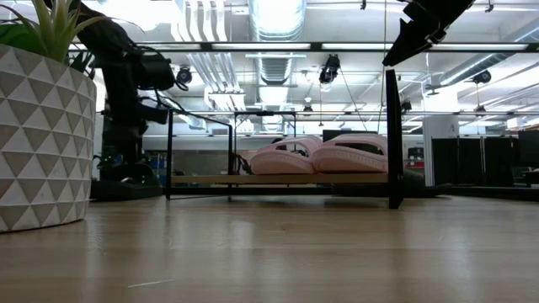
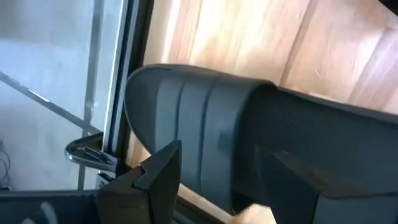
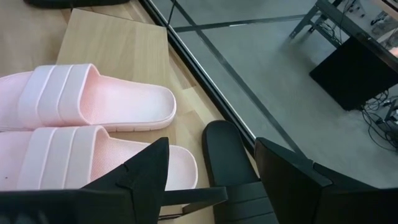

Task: Pick and place slides into the shelf
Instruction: Put the left black slide on the shelf

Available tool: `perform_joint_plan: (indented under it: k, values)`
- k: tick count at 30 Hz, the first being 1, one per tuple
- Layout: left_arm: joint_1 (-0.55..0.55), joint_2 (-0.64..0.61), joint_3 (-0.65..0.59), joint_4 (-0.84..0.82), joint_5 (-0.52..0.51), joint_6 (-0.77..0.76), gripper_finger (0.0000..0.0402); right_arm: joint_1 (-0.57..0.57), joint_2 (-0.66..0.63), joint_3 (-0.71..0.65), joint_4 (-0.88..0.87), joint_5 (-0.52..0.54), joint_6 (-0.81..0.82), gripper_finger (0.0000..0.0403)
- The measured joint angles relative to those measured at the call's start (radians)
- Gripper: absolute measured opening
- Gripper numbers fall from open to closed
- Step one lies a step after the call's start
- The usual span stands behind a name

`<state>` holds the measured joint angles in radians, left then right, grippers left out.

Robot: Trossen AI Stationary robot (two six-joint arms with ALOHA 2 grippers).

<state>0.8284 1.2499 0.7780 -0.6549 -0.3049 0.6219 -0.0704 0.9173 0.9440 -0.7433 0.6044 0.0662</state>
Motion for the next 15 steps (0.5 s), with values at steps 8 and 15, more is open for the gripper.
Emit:
perform_joint_plan:
  k: [8, 15]
  values:
    - [0.000, 0.078, 0.000, 0.003, -0.034, 0.012, 0.0189, 0.000, 0.000, 0.000, 0.000, 0.000, 0.000, 0.0228]
    - [0.000, 0.118, 0.000, 0.048, -0.079, -0.011, 0.0187, 0.000, 0.000, 0.000, 0.000, 0.000, 0.000, 0.0228]
